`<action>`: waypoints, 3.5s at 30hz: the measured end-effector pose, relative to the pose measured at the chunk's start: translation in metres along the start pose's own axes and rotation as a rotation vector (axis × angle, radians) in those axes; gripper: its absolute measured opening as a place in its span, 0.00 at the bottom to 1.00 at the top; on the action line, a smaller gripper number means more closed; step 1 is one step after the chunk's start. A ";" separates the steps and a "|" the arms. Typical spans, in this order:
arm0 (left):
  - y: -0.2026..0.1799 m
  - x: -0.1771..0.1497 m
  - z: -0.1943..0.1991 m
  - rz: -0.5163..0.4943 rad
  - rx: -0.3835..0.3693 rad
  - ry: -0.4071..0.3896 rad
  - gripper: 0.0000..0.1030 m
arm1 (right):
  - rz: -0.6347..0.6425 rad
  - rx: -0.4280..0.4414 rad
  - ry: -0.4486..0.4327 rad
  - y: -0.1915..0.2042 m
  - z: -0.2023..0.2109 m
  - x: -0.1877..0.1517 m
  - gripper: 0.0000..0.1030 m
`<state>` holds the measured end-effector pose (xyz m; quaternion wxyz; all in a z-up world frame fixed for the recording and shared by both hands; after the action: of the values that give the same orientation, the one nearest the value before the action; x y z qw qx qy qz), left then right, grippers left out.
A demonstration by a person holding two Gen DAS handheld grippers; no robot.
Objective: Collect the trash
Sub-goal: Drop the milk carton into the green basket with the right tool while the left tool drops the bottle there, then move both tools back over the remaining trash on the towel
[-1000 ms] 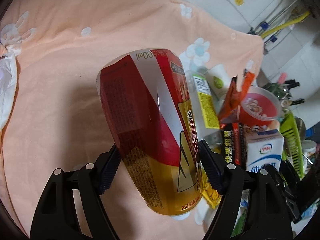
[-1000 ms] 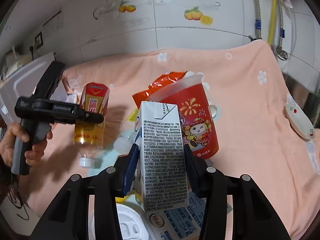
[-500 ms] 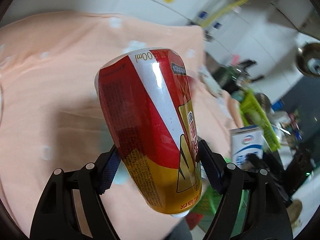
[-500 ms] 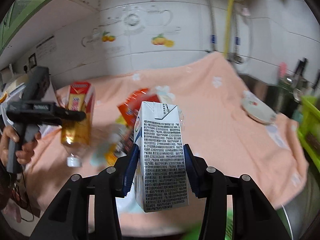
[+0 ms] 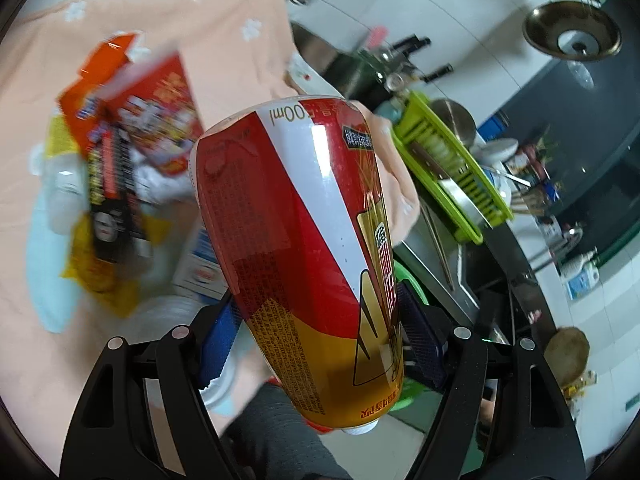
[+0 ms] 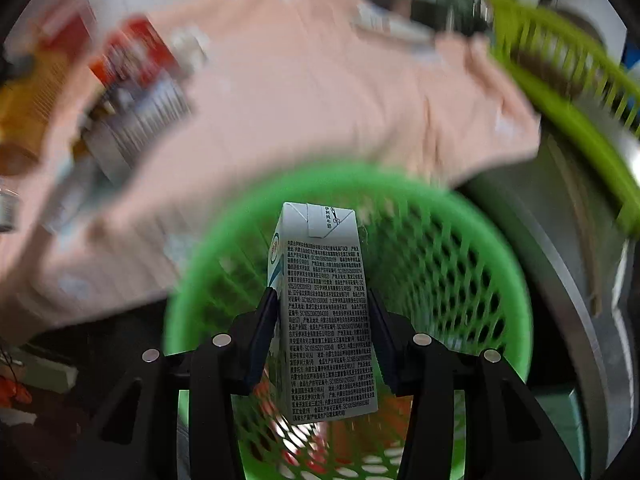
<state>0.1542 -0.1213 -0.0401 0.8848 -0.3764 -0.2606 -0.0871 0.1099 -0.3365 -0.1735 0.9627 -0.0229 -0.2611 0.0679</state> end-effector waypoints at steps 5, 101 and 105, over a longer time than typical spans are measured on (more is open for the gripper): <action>-0.013 -0.013 -0.029 -0.026 0.003 0.059 0.72 | -0.026 0.004 0.141 -0.008 -0.036 -0.026 0.43; 0.083 -0.057 0.046 -0.026 0.328 -0.066 0.82 | -0.174 0.317 -0.116 0.127 0.052 0.126 0.83; 0.094 -0.062 0.054 -0.014 0.333 -0.080 0.82 | -0.221 0.314 -0.068 0.142 0.037 0.147 0.83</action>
<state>0.1129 -0.0199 -0.0996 0.9232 -0.2259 -0.3090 -0.0336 0.2004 -0.1743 -0.0794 0.9467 0.1586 -0.2804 0.0026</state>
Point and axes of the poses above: each gripper's, at about its wrist camera, not at the fingertips, and z roughly against the way its jaws point, y to its left, x to its top, the point moved 7 cm from there along -z, roughly the way its jaws point, and after that the axes turned 6 degrees about -x, right-handed, at the moved point
